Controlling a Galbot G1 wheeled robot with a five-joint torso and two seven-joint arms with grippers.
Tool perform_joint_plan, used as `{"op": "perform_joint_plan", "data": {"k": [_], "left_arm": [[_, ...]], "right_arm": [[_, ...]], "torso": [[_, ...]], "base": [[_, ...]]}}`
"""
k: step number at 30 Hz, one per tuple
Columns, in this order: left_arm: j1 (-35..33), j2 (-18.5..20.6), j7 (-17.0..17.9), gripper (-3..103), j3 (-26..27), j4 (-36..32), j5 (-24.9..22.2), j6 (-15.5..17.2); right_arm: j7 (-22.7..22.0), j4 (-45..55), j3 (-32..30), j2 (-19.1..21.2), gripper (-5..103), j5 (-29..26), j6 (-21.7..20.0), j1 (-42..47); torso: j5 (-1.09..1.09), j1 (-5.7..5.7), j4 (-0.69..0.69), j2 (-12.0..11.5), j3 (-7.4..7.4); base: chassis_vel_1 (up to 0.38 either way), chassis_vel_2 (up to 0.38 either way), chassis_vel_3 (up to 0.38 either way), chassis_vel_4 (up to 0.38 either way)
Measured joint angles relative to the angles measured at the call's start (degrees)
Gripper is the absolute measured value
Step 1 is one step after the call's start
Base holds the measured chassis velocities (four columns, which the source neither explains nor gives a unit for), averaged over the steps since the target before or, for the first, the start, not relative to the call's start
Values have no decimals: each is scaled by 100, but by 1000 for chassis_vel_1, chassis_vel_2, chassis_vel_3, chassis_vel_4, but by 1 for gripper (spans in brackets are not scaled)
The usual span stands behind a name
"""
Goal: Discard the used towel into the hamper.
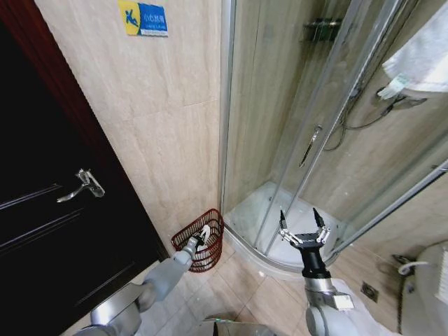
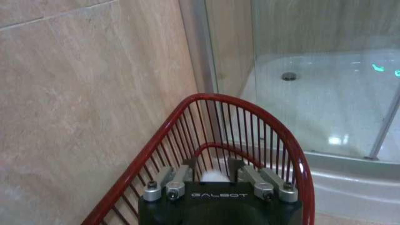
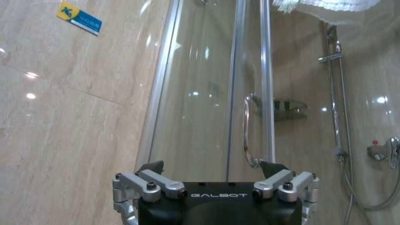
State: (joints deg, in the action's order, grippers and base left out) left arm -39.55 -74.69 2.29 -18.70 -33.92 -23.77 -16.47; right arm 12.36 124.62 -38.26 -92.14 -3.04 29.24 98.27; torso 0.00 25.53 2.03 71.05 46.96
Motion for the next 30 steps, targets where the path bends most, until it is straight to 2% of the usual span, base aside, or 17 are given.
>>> {"op": "perform_joint_plan", "data": {"k": [2,3,5,6,8,10,12,13,14,17,19,20,22,24,27,28,30], "left_arm": [[-99,47,-74,44,74,-70,75,-4],[-99,47,-74,44,74,-70,75,-4],[-180,73,-104,55,226,-157,108,-21],[-180,73,-104,55,226,-157,108,-21],[-293,78,-125,66,406,-353,-5,-44],[-355,79,-122,66,459,-462,-125,-31],[-649,140,-122,77,623,-976,-465,171],[-756,196,-153,82,666,-1190,-508,188],[-756,196,-153,82,666,-1190,-508,188],[-1049,374,-192,97,826,-1759,-485,162],[-1288,547,-160,99,1012,-2322,-532,238],[-1288,547,-160,99,1012,-2322,-532,238],[-1756,868,-117,100,1316,-3167,-636,343],[-1892,948,-114,100,1402,-3369,-652,352],[-2885,1261,-67,100,2084,-4563,-688,457],[-2885,1261,-67,100,2084,-4563,-688,457],[-3490,1318,-6,100,2597,-5329,-683,565]], "right_arm": [[3,-5,0,0,100,5,4,0],[3,-5,0,0,100,5,4,0],[5,-18,-3,0,100,13,5,5],[5,-18,-3,0,100,13,5,5],[2,-25,-2,0,100,76,-7,6],[-4,-25,-2,0,100,123,-36,7],[-64,8,8,0,100,250,-174,30],[-97,27,15,0,100,277,-217,32],[-97,27,15,0,100,277,-217,32],[-204,103,23,0,100,332,-386,15],[-304,212,27,0,100,334,-546,5],[-304,212,27,0,100,334,-546,5],[-453,434,19,0,100,303,-884,6],[-485,477,11,0,100,298,-959,4],[-712,645,-10,23,100,302,-1236,-36],[-712,645,-10,23,100,302,-1236,-36],[-827,821,-11,54,100,302,-1380,-21]], "torso": [[-1,0,2,0,1],[-1,0,2,0,1],[1,0,2,0,0],[1,0,2,0,0],[-1,0,0,0,0],[1,0,0,0,0],[-2,0,0,0,1],[-2,0,0,0,0],[-2,0,0,0,0],[-2,0,2,0,0],[-2,0,0,0,0],[-2,0,0,0,0],[-3,0,-1,0,0],[-3,0,0,0,0],[-1,0,7,0,1],[-1,0,7,0,1],[0,-1,2,0,-1]], "base": [[0,0,0,0],[0,0,0,0],[0,0,0,0],[0,0,0,0],[0,0,0,0],[0,0,0,0],[0,0,0,0],[0,0,0,0],[0,0,0,0],[0,0,0,0],[0,0,0,0],[0,0,0,0],[0,0,0,0],[0,0,0,0],[0,0,0,0],[0,0,0,0],[0,0,0,0]]}}
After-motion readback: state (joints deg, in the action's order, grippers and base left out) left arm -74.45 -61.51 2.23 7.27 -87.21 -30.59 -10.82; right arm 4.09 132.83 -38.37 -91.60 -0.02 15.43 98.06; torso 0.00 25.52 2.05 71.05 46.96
